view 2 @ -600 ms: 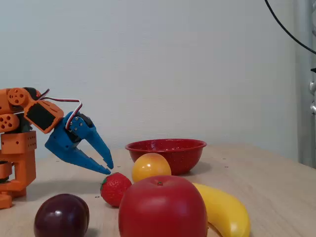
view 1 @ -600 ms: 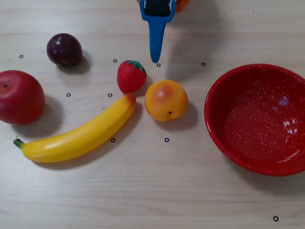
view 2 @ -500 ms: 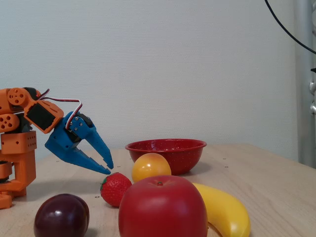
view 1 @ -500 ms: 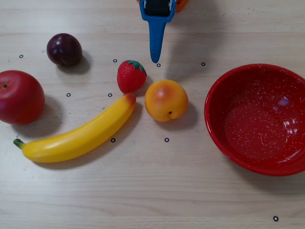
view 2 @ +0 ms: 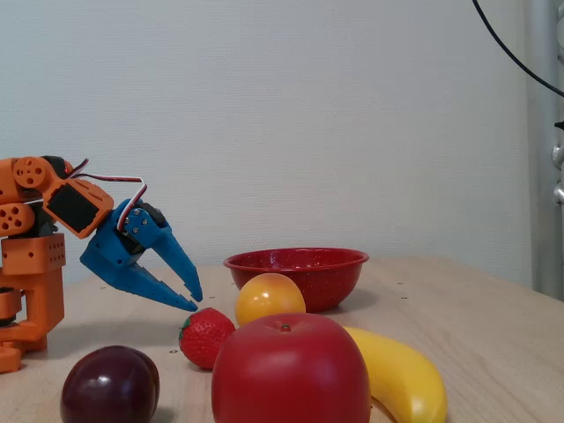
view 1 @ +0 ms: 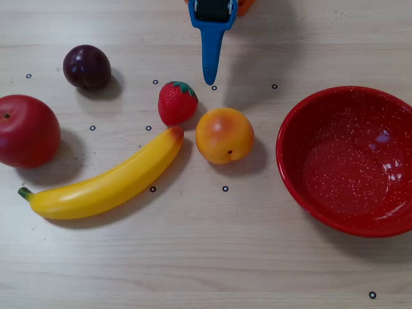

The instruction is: Put plum in the red bowl.

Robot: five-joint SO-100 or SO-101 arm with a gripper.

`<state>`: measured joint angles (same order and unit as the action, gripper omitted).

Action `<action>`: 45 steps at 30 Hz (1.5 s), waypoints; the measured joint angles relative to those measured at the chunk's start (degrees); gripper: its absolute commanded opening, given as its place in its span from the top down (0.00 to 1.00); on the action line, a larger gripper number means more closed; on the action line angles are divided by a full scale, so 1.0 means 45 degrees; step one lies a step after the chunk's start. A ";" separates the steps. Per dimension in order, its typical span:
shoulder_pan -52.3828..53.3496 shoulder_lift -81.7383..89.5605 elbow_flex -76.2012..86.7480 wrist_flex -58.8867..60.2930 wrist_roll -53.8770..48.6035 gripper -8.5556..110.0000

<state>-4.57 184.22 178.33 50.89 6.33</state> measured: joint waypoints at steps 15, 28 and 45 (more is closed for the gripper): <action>0.0352 0.0000 0.0000 0.0000 -0.0039 0.93; 0.0352 -0.4004 -0.3652 0.2148 0.0664 0.93; -0.1309 -1.0820 -1.4238 0.7793 0.2090 0.93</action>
<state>-10.46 135.53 114.26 85.96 15.73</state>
